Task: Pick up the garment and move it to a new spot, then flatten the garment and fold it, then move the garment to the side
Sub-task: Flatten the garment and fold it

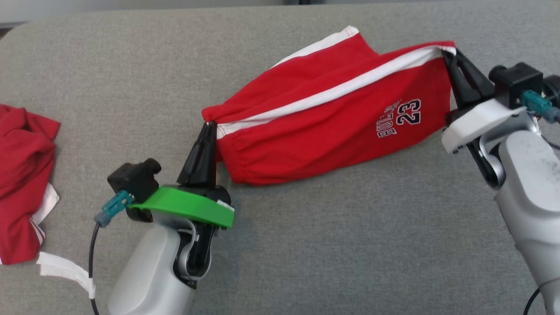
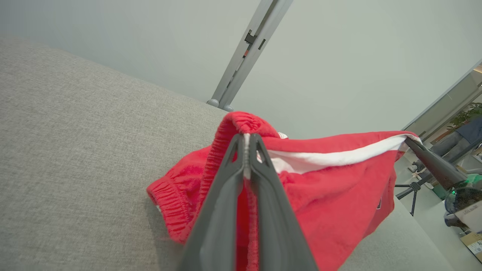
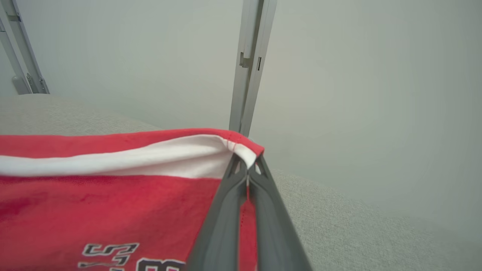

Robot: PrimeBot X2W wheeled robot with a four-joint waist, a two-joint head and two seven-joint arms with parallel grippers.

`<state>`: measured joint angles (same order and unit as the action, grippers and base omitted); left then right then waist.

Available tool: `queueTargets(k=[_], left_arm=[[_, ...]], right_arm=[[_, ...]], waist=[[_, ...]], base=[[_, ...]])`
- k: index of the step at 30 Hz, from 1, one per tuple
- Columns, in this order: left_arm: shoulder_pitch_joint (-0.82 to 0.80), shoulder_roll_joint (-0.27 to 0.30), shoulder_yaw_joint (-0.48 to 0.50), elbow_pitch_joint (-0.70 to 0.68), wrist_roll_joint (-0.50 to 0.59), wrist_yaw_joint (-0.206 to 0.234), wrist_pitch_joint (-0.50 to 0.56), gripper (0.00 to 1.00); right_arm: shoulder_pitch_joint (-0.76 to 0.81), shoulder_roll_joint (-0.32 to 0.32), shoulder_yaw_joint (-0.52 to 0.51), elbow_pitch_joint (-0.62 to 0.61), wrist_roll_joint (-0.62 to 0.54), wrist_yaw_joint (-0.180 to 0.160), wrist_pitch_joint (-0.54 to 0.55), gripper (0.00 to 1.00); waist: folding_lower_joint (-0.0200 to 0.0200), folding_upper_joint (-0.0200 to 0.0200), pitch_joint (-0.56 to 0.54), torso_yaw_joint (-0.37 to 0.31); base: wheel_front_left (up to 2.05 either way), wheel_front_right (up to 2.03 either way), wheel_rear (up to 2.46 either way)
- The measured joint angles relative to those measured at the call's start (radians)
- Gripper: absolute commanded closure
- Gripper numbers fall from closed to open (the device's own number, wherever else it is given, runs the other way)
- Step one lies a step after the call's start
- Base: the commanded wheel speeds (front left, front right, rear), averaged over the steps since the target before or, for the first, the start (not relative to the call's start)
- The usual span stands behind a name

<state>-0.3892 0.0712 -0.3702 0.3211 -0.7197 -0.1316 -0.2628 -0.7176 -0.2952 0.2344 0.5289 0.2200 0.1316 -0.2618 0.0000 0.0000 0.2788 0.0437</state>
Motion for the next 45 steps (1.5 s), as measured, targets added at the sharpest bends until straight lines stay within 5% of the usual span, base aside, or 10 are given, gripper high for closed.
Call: queueTargets(k=[18, 20, 21, 22, 23, 43, 45], left_arm=[[-0.213, -0.02, -0.022, 0.045, -0.049, 0.0, -0.001, 1.0], [-0.218, -0.02, -0.027, 0.046, -0.061, 0.0, -0.001, 1.0], [-0.218, -0.02, -0.03, 0.046, -0.064, 0.0, -0.001, 0.69], [-0.218, -0.02, -0.033, 0.047, -0.071, 0.0, -0.001, 0.26], [-0.218, -0.021, -0.034, 0.048, -0.072, 0.0, -0.001, 0.0], [-0.132, -0.021, 0.013, 0.037, -0.026, 0.0, -0.001, 0.0], [-0.129, -0.021, 0.017, 0.037, -0.023, 0.0, -0.001, 0.0]], right_arm=[[-0.442, -0.001, 0.136, 0.353, -0.026, 0.0, 0.0, 1.0], [-0.46, 0.003, 0.135, 0.375, -0.03, 0.0, 0.0, 0.78], [-0.464, 0.004, 0.133, 0.382, -0.032, 0.0, 0.0, 0.29], [-0.465, 0.004, 0.13, 0.388, -0.034, 0.0, 0.0, 0.0], [-0.465, 0.004, 0.129, 0.39, -0.035, 0.0, 0.0, 0.0], [-0.32, 0.007, 0.172, 0.508, 0.139, 0.0, 0.049, 0.0], [-0.311, 0.011, 0.179, 0.514, 0.175, 0.0, 0.061, 0.6]], waist=[[0.0001, 0.0, 0.228, 0.12], [0.0001, 0.0, 0.246, 0.13], [0.0, 0.0, 0.251, 0.133], [0.0001, 0.0, 0.256, 0.137], [0.0001, 0.0, 0.259, 0.142], [0.0, 0.0, 0.199, 0.127], [0.0, 0.0, 0.192, 0.126]], base=[[0.0, 0.0, 0.0], [0.0, 0.0, 0.0], [0.0, 0.0, 0.0], [0.0, 0.0, 0.0], [0.0, 0.0, 0.0], [0.0, 0.0, 0.0], [0.0, 0.0, 0.0]])
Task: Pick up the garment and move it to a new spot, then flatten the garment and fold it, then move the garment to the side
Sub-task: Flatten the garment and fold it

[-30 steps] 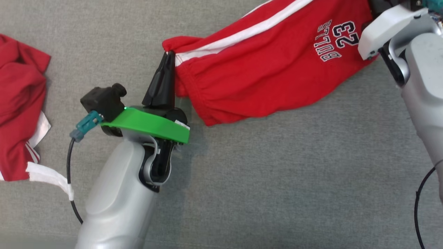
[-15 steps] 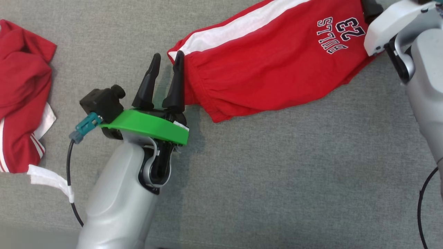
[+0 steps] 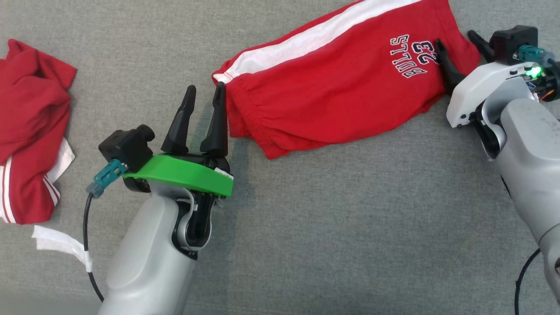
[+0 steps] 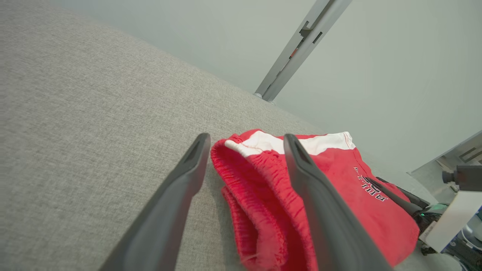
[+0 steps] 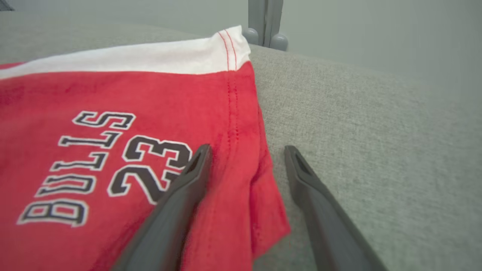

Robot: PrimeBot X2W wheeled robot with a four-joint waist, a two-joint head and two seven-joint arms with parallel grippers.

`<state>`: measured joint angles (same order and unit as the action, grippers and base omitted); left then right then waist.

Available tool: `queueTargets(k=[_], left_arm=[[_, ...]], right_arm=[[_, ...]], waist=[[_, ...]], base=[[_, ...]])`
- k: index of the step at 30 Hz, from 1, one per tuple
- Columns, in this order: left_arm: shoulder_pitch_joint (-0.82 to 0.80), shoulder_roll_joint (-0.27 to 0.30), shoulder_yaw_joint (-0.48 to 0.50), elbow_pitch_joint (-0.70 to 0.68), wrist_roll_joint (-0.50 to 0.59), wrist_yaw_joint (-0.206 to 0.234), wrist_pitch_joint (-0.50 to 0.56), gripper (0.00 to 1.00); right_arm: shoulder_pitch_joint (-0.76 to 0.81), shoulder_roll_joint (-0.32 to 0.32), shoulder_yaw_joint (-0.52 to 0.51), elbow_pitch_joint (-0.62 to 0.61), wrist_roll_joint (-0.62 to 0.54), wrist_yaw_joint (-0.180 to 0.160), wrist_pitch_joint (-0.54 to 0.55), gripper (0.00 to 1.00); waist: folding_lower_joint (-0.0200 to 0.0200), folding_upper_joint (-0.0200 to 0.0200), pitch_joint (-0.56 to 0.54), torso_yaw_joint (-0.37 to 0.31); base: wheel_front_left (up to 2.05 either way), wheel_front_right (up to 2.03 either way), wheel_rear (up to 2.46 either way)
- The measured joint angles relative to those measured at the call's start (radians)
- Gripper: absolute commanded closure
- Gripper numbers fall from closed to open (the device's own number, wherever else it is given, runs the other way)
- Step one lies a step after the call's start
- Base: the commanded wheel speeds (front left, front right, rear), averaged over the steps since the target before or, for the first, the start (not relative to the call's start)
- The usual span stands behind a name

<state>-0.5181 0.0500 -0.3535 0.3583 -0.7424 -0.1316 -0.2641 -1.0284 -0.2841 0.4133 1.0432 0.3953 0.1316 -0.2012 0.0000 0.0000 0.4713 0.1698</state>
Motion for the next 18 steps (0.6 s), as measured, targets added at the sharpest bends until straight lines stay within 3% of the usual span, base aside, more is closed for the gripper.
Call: queueTargets(k=[1, 7, 18], left_arm=[[0.004, 0.0, 0.002, 0.001, 0.002, 0.0, 0.0, 0.0], [0.044, 0.0, 0.028, 0.017, 0.021, 0.0, 0.0, 0.0], [0.148, -0.001, 0.068, 0.044, 0.057, 0.0, 0.0, 0.0]], right_arm=[[0.011, 0.002, 0.003, 0.001, 0.02, 0.0, 0.003, 1.0], [0.074, -0.006, 0.015, 0.0, 0.097, 0.0, -0.027, 1.0], [0.274, -0.039, -0.06, -0.028, 0.209, 0.0, -0.061, 1.0]], waist=[[0.0, 0.0, -0.005, -0.001], [0.0, 0.0, -0.042, -0.01], [0.0, 0.0, -0.158, -0.045]], base=[[0.0, 0.0, 0.0], [0.0, 0.0, 0.0], [0.0, 0.0, 0.0]])
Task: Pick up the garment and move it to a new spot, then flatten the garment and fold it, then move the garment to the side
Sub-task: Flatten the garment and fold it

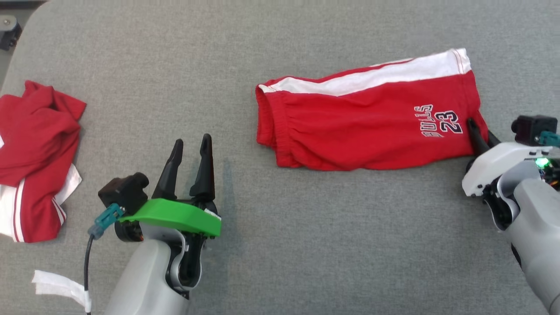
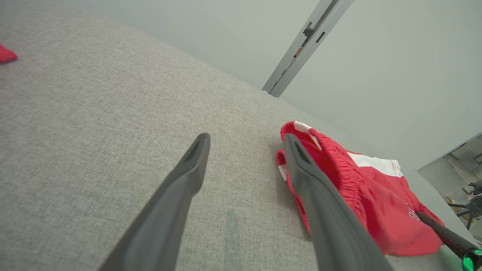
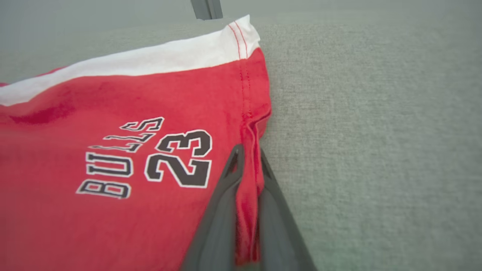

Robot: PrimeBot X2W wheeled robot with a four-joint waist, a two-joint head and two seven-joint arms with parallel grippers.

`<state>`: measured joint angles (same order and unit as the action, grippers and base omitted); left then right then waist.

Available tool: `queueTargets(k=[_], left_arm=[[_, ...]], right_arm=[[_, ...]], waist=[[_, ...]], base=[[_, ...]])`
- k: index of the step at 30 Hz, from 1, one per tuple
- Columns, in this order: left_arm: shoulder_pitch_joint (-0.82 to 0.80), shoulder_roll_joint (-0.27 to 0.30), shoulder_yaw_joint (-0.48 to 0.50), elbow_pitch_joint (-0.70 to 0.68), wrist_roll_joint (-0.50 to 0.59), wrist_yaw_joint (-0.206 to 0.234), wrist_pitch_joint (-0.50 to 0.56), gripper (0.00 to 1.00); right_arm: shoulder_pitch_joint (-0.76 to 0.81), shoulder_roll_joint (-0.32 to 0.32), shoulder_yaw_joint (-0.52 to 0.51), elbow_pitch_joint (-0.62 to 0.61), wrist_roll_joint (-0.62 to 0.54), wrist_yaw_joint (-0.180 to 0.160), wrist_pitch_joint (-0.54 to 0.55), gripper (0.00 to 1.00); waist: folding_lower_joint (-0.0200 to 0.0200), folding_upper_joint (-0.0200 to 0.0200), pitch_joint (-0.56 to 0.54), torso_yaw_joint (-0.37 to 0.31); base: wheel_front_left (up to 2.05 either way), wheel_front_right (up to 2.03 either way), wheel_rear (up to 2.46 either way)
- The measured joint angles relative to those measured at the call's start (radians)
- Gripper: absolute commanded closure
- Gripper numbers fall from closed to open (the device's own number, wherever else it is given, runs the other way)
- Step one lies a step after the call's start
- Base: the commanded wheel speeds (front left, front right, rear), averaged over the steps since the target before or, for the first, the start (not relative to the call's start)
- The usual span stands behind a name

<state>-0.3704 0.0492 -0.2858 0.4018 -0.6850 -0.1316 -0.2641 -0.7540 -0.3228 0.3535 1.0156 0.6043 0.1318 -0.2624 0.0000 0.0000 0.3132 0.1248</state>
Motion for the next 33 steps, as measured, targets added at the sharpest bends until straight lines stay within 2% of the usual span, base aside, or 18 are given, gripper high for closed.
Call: queueTargets(k=[9, 14, 22, 27, 33], left_arm=[[0.098, 0.0, 0.014, 0.01, 0.002, 0.0, 0.0, 0.0], [0.13, 0.0, 0.012, 0.014, 0.002, 0.0, 0.0, 0.0], [0.161, 0.0, 0.0, 0.016, 0.0, 0.0, 0.0, 0.0], [0.162, 0.0, -0.008, 0.015, -0.002, 0.0, 0.0, 0.0], [0.161, 0.0, -0.019, 0.015, -0.017, 0.0, 0.0, 0.0]], right_arm=[[0.196, 0.0, -0.131, -0.113, 0.023, 0.0, -0.001, 1.0], [0.277, 0.011, -0.176, -0.129, 0.004, 0.0, -0.001, 1.0], [0.318, 0.028, -0.241, -0.171, -0.057, 0.0, -0.001, 1.0], [0.268, 0.07, -0.199, -0.258, -0.105, 0.0, 0.0, 1.0], [0.137, 0.15, -0.051, -0.308, -0.125, -0.001, -0.001, 1.0]], waist=[[0.0, 0.0, -0.108, -0.032], [0.0, 0.0, -0.158, -0.044], [0.0, 0.0, -0.208, -0.045], [0.0, 0.0, -0.207, -0.03], [0.0, 0.0, -0.199, 0.007]], base=[[0.0, 0.0, 0.0], [0.0, 0.0, 0.0], [0.0, 0.0, 0.0], [0.0, 0.0, 0.0], [0.0, 0.0, 0.0]])
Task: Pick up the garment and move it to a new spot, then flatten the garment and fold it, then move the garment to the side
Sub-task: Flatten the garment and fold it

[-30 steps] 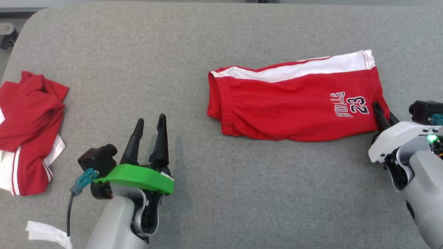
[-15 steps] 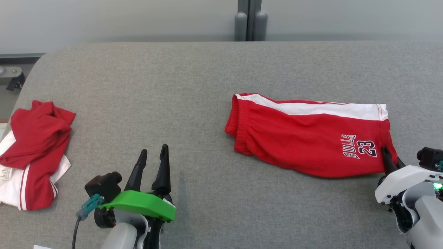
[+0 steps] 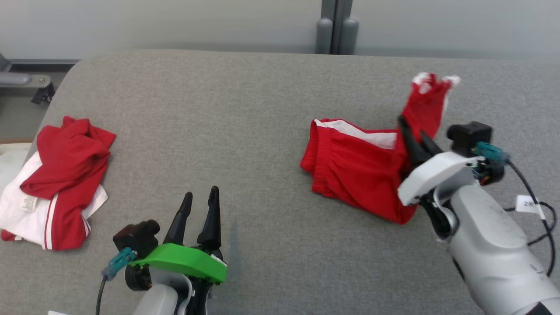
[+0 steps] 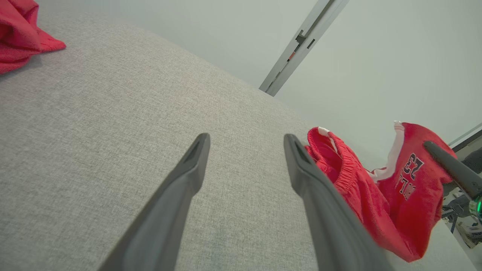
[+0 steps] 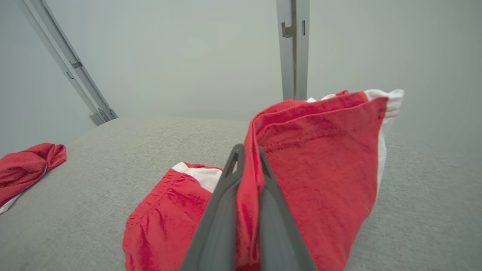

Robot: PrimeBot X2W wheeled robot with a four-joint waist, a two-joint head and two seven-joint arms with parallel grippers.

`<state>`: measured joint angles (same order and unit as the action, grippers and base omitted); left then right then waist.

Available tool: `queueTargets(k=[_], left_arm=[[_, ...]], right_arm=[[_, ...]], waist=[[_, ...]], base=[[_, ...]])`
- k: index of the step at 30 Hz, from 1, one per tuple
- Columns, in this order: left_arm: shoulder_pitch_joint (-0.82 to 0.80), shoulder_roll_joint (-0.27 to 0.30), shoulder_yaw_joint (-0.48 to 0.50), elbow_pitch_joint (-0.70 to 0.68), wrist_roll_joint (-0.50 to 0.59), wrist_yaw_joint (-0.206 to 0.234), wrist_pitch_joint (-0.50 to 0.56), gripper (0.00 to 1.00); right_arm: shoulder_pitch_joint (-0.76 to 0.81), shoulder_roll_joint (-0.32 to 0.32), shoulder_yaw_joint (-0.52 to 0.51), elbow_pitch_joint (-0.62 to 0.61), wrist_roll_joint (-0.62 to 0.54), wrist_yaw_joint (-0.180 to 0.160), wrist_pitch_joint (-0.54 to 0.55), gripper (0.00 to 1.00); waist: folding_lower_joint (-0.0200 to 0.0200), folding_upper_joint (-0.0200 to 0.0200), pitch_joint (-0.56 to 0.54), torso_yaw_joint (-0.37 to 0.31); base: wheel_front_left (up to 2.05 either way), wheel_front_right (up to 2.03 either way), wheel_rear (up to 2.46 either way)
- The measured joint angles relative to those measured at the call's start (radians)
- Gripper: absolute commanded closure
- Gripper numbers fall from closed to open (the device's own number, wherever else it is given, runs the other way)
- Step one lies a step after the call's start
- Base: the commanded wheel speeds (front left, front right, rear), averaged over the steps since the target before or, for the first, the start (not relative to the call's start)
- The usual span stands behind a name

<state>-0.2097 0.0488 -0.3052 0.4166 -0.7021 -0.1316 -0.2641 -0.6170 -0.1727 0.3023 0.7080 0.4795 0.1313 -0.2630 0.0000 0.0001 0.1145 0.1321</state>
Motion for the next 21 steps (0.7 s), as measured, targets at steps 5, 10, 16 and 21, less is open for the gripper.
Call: queueTargets(k=[5, 10, 16, 21], left_arm=[[-0.001, 0.0, -0.009, 0.002, -0.005, 0.0, 0.0, 0.0], [-0.001, 0.0, -0.017, 0.009, -0.013, 0.0, 0.0, 0.0], [-0.002, 0.001, -0.007, 0.017, 0.021, 0.0, 0.0, 0.0], [-0.002, 0.0, 0.019, 0.021, 0.073, 0.0, 0.0, 0.0]], right_arm=[[-0.063, 0.069, 0.129, 0.048, -0.008, 0.0, 0.003, 1.0], [-0.069, 0.111, 0.218, 0.146, -0.015, 0.0, 0.003, 0.88], [-0.043, 0.123, 0.315, 0.167, -0.001, 0.0, 0.002, 0.0], [-0.018, 0.126, 0.318, 0.081, 0.026, 0.0, 0.001, 0.0]], waist=[[0.0, 0.0, 0.006, 0.045], [0.0, 0.0, 0.011, 0.091], [0.0, 0.0, 0.018, 0.11], [0.0, -0.0001, 0.016, 0.084]], base=[[0.0, 0.0, 0.0], [0.0, 0.0, 0.0], [0.0, 0.0, 0.0], [0.0, 0.0, 0.0]])
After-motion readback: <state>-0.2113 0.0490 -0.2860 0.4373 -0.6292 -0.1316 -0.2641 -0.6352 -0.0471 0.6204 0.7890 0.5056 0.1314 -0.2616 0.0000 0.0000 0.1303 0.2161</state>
